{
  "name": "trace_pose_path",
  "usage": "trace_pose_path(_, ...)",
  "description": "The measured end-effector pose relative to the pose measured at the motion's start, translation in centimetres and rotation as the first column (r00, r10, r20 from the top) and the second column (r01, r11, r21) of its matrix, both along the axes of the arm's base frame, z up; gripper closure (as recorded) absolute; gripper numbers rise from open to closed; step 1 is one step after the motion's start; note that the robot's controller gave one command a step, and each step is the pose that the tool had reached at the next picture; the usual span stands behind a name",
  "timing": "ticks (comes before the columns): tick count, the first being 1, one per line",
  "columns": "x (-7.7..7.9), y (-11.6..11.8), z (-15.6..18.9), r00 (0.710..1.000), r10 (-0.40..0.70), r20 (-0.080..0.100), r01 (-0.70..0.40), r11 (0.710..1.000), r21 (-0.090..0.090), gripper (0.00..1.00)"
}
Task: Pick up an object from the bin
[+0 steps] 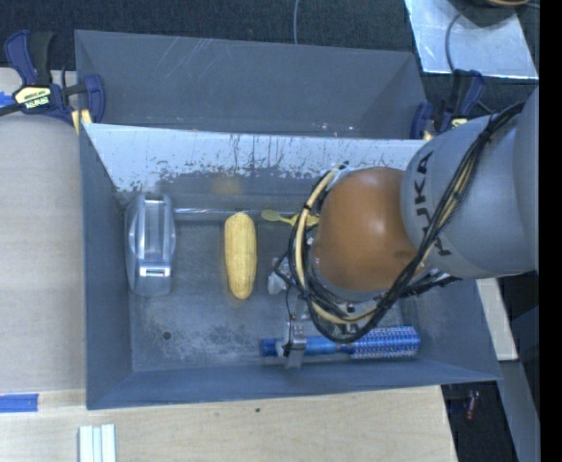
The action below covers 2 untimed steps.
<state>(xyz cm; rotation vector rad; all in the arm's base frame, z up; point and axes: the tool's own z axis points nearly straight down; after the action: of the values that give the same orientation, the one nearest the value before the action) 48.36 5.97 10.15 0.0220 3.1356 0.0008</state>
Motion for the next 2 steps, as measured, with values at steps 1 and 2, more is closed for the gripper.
trace_pose_path(1, 2.9, -3.1, -2.9, 0.997, -0.071, 0.009, 0.071, 0.997, 0.006, 0.0)
trace_pose_path(2, 0.0, -5.8, -3.0, 0.999, 0.052, 0.003, -0.053, 0.999, 0.008, 0.0)
